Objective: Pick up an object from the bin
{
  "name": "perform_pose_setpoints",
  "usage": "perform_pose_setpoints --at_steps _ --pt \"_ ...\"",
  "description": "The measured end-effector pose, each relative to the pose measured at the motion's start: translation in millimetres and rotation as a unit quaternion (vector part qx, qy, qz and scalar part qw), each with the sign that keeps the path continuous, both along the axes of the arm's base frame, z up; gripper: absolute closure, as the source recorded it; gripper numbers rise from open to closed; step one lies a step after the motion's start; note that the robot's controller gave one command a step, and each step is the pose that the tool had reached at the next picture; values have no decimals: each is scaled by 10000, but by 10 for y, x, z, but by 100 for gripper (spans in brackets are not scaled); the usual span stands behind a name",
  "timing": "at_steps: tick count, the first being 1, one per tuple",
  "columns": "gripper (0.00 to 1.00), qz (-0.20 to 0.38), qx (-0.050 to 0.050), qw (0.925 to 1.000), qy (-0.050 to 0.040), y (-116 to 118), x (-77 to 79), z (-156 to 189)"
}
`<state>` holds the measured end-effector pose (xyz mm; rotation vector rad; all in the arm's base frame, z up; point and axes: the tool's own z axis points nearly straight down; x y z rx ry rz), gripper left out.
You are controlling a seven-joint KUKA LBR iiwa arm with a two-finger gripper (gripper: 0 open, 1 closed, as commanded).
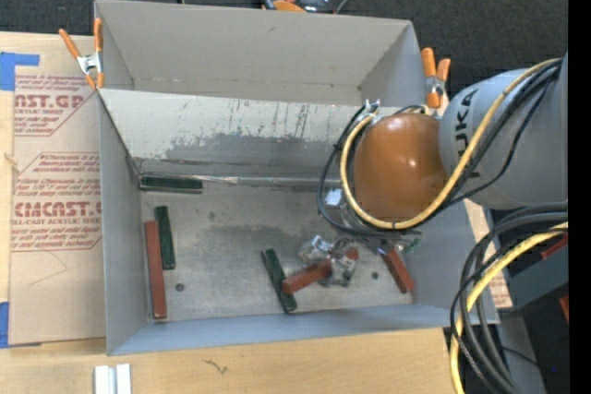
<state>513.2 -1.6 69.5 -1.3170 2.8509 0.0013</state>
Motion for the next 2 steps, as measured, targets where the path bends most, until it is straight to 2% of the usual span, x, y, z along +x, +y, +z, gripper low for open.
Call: perform_pose_setpoints --at_steps 1,2 --pt "100 3130 -1 9498 -1 -578 51 -3" --pt "100 2957 -15 9553 -36 -606 -8 1763"
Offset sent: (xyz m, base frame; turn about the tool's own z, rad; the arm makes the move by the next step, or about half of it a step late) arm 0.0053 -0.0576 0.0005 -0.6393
